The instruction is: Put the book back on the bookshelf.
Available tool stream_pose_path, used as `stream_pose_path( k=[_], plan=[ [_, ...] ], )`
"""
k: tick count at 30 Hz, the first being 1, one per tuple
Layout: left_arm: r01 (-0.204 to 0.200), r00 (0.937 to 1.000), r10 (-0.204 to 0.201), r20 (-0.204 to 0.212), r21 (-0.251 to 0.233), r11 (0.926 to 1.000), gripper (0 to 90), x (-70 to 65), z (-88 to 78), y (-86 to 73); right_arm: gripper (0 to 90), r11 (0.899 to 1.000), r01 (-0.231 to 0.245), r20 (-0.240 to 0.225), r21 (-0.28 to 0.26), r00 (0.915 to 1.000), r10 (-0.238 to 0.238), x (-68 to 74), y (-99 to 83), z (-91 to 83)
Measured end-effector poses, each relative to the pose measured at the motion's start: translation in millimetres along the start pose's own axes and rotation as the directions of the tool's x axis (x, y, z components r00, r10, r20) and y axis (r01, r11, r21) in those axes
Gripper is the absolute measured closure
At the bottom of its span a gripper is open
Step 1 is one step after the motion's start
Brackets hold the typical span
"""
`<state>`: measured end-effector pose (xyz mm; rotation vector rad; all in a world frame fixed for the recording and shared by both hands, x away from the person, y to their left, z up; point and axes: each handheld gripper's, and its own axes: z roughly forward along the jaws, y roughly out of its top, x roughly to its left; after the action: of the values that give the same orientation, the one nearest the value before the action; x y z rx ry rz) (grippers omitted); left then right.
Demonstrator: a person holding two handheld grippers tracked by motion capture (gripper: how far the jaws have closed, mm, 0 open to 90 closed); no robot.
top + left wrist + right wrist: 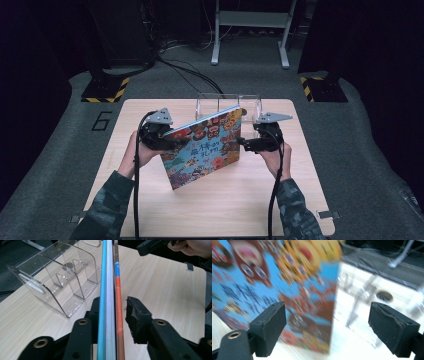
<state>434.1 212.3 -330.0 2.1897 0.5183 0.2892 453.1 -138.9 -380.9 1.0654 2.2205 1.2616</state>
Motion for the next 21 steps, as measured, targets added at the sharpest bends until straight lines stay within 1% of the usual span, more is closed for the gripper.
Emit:
stream_pose_path(
  k=[1,2,3,4,5,6,7,8,9,10,11,12,13,14,15,16,17,18,19,20,21],
  plan=[
    [-0.001,1.0000,0.001,-0.008,0.004,1.0000,71.9,-0.6,0.5,0.3,13.7,1.000,-0.007,0.004,0.005,1.0000,0.007,-3.4,-8.5,-0.6],
    [-0.003,0.9999,0.003,-0.010,0.003,1.0000,72.8,-1.2,0.9,0.2,13.3,1.000,-0.027,0.013,0.012,0.9996,0.027,-6.8,-18.2,-0.6],
    [0.000,0.9999,-0.001,0.014,0.012,0.9999,73.8,-0.9,0.2,0.4,12.5,0.999,-0.041,0.028,0.032,0.9988,0.040,-10.8,-28.4,0.1],
    [0.005,0.9999,-0.005,0.016,0.009,0.9999,74.9,-1.1,0.4,0.4,11.9,0.997,-0.055,0.034,0.054,0.9980,0.053,-15.5,-39.1,2.2],
    [0.000,0.9998,0.000,0.022,0.018,0.9998,75.6,-1.2,0.0,1.2,11.0,0.994,-0.075,0.053,0.085,0.9961,0.070,-20.2,-50.3,4.6],
    [-0.002,0.9995,0.001,0.033,0.024,0.9997,76.0,-1.7,-0.1,1.9,10.7,0.990,-0.099,0.078,0.101,0.9927,0.092,-24.5,-61.8,7.4],
    [-0.010,0.9992,0.009,0.038,0.028,0.9996,76.7,-1.3,-0.2,2.5,11.4,0.987,-0.117,0.085,0.114,0.9905,0.108,-30.2,-73.7,8.7],
    [-0.003,0.9991,0.002,0.043,0.030,0.9995,77.4,-1.8,-0.3,2.9,11.0,0.981,-0.151,0.096,0.125,0.9856,0.139,-34.6,-85.0,10.4],
    [0.010,0.9986,-0.012,0.051,0.030,0.9995,78.0,-1.8,-0.2,3.0,11.1,0.977,-0.166,0.120,0.137,0.9813,0.150,-39.3,-95.5,12.0],
    [0.024,0.9986,-0.025,0.047,0.028,0.9993,78.7,-1.9,0.0,3.1,11.3,0.972,-0.188,0.142,0.144,0.9755,0.168,-42.8,-105.4,13.1],
    [0.027,0.9985,-0.028,0.047,0.032,0.9991,79.0,-2.2,-0.1,3.4,11.2,0.967,-0.204,0.158,0.154,0.9709,0.180,-45.8,-113.8,14.6],
    [0.030,0.9981,-0.032,0.052,0.032,0.9990,79.1,-2.4,-0.1,3.6,11.5,0.967,-0.200,0.178,0.156,0.9690,0.172,-49.3,-121.3,15.6],
    [0.034,0.9981,-0.036,0.050,0.032,0.9989,79.4,-2.6,-0.1,3.6,11.3,0.965,-0.211,0.201,0.158,0.9634,0.178,-51.3,-128.1,16.7],
    [0.036,0.9981,-0.037,0.049,0.034,0.9988,79.5,-3.0,-0.2,4.0,10.2,0.963,-0.210,0.218,0.170,0.9610,0.171,-54.8,-133.6,18.1],
    [0.037,0.9979,-0.039,0.052,0.035,0.9987,79.7,-3.4,-0.3,4.2,9.4,0.960,-0.223,0.243,0.170,0.9534,0.179,-56.8,-138.1,19.4],
    [0.036,0.9977,-0.038,0.056,0.039,0.9986,79.8,-3.8,-0.6,4.3,8.4,0.960,-0.225,0.271,0.167,0.9466,0.175,-59.0,-143.1,20.8],
    [0.034,0.9984,-0.036,0.044,0.038,0.9987,79.8,-4.9,-0.5,4.3,6.7,0.958,-0.234,0.277,0.167,0.9435,0.182,-60.5,-145.2,21.6],
    [0.036,0.9983,-0.038,0.044,0.037,0.9986,79.8,-5.4,-0.6,4.3,3.3,0.954,-0.245,0.304,0.171,0.9346,0.185,-61.3,-147.5,22.8],
    [0.040,0.9981,-0.041,0.046,0.034,0.9987,79.9,-5.6,-0.5,4.0,1.3,0.955,-0.242,0.329,0.174,0.9280,0.175,-61.7,-149.1,23.8],
    [0.045,0.9979,-0.047,0.046,0.028,0.9986,80.0,-6.5,-0.5,3.4,0.0,0.957,-0.231,0.329,0.174,0.9298,0.164,-63.2,-151.5,24.9],
    [0.044,0.9981,-0.045,0.042,0.023,0.9988,80.0,-6.6,-0.6,3.0,0.0,0.953,-0.250,0.336,0.173,0.9240,0.182,-64.8,-152.5,26.3]
  ],
)
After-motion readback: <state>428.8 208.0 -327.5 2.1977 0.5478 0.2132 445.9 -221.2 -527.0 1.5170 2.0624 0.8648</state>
